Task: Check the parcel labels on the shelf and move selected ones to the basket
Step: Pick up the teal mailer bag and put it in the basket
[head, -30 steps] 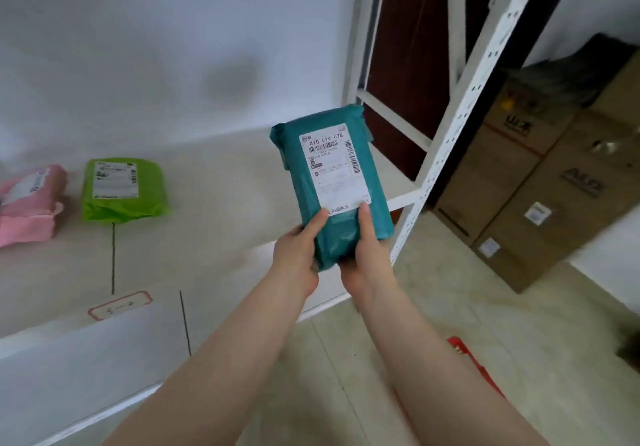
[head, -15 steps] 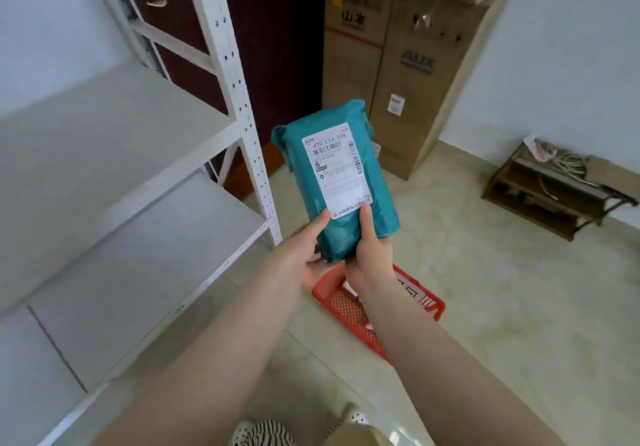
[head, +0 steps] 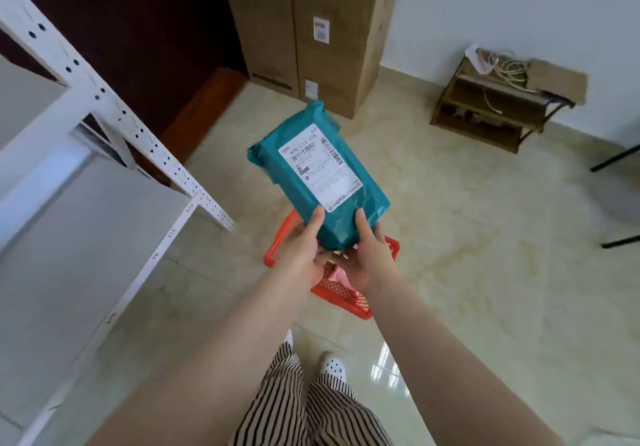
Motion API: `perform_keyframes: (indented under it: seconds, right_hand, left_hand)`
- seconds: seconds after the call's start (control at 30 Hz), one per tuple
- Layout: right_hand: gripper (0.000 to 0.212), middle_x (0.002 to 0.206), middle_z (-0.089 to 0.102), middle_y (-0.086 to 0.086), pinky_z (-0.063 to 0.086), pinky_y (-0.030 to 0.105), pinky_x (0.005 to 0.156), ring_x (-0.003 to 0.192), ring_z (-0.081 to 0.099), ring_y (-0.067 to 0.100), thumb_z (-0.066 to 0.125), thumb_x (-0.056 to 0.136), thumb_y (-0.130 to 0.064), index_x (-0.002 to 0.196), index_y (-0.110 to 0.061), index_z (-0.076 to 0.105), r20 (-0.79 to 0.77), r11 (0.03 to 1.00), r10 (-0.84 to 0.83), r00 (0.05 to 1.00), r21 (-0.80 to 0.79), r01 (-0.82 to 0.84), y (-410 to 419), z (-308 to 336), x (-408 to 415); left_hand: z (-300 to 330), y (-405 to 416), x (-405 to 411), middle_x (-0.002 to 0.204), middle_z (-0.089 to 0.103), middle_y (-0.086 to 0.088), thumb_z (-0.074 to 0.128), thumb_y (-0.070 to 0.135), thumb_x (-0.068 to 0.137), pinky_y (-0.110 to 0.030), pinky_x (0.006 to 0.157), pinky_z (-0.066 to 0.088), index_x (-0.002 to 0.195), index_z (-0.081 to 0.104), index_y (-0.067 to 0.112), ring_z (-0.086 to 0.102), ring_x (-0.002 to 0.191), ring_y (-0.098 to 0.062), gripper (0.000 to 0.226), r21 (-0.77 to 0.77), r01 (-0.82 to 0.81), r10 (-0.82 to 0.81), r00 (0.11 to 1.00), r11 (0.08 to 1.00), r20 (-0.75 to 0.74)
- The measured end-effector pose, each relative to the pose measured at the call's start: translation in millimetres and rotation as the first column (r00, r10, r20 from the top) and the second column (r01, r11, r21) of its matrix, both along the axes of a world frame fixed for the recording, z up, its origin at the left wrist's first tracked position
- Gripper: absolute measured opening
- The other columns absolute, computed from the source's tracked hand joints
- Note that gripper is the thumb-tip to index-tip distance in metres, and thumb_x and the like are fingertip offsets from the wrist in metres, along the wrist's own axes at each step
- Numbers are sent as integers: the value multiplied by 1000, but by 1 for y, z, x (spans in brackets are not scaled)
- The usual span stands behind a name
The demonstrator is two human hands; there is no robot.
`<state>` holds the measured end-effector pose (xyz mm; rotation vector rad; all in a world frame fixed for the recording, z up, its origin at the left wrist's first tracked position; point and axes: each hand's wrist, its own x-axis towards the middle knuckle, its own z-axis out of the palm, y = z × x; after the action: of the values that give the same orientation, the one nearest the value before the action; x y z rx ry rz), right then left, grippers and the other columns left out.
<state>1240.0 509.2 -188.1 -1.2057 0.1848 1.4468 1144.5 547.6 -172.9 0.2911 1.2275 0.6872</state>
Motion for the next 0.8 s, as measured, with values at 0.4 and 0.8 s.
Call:
perform_keyframes:
  seconds: [0.4, 0.8]
  right_hand:
    - [29, 131, 62, 5, 62, 43, 64, 102, 69, 29, 58, 99, -21, 123, -35, 51, 96, 920, -161, 982, -346, 185, 22, -132, 5]
    - [43, 145, 45, 7, 53, 53, 96, 125, 55, 32, 60, 97, -11, 131, -27, 39, 12, 728, -529, 849, -507, 461, 11, -336, -5]
  left_hand:
    - [-129, 51, -6, 111, 68, -6, 69, 33, 86, -36, 78, 55, 124, 57, 13, 66, 89, -19, 44, -216, 388, -429, 882, 896, -195]
    - [-335, 33, 45, 115, 59, 7, 80, 13, 75, -35, 92, 50, 124, 51, 25, 59, 109, -18, 59, -111, 580, -548, 666, 807, -505]
